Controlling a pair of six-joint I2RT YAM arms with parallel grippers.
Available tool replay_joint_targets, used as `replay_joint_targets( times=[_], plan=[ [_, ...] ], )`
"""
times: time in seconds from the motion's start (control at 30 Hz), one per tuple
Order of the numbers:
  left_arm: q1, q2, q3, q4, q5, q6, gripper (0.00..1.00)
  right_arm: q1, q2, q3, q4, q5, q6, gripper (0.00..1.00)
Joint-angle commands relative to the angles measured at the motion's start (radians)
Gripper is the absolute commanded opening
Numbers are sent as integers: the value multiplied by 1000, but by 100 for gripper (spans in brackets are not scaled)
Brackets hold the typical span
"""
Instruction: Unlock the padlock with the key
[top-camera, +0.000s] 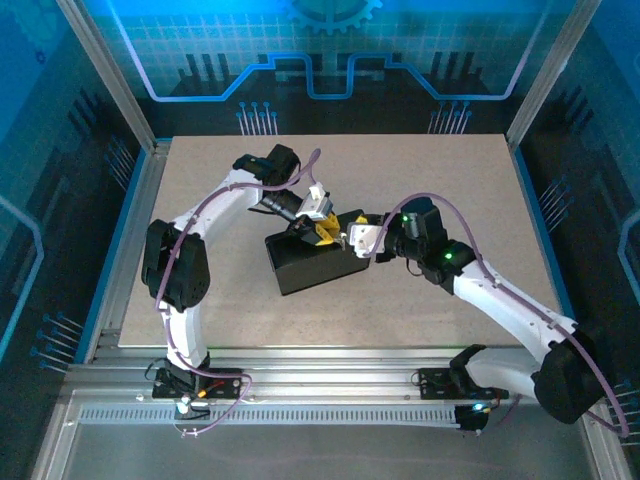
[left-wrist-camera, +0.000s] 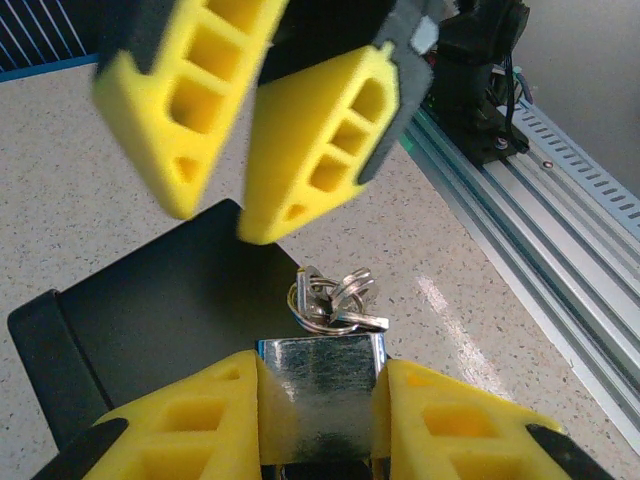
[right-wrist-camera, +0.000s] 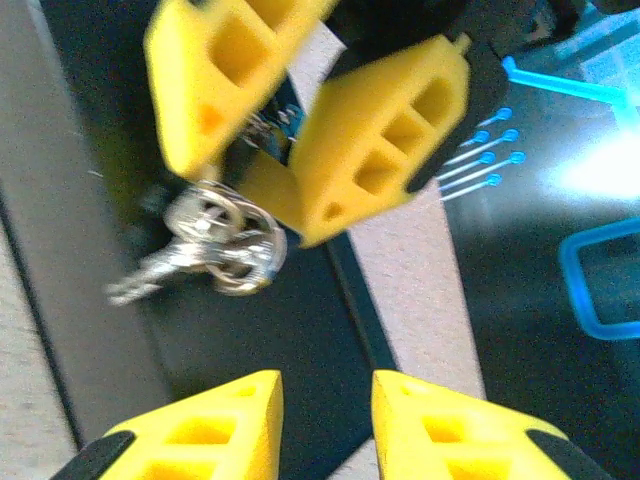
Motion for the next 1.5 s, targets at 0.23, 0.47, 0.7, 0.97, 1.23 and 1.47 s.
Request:
replay_joint_targets(
  times=[0.23,0.47,0.7,0.97,1.23,1.47],
  plan=[
    [9,-1,41,-12,89,35,0,12,60,-55,224,73,-99,29],
    [10,1,41,-10,90,35,0,49,36,-38,172,2,-55,27],
    [10,0,41,-6,92,32,0,73,11,-8,64,-27,-63,25],
    [10,2,39,-7,100,32,0,103,-24,-37,95,-36,-30,23],
    [10,-3,36,-7,99,31,0,119,4,-30,125,3,-49,24],
    [11,-5,25,6,90,26,0,78,-27,51,-60,-121,81,30]
  ],
)
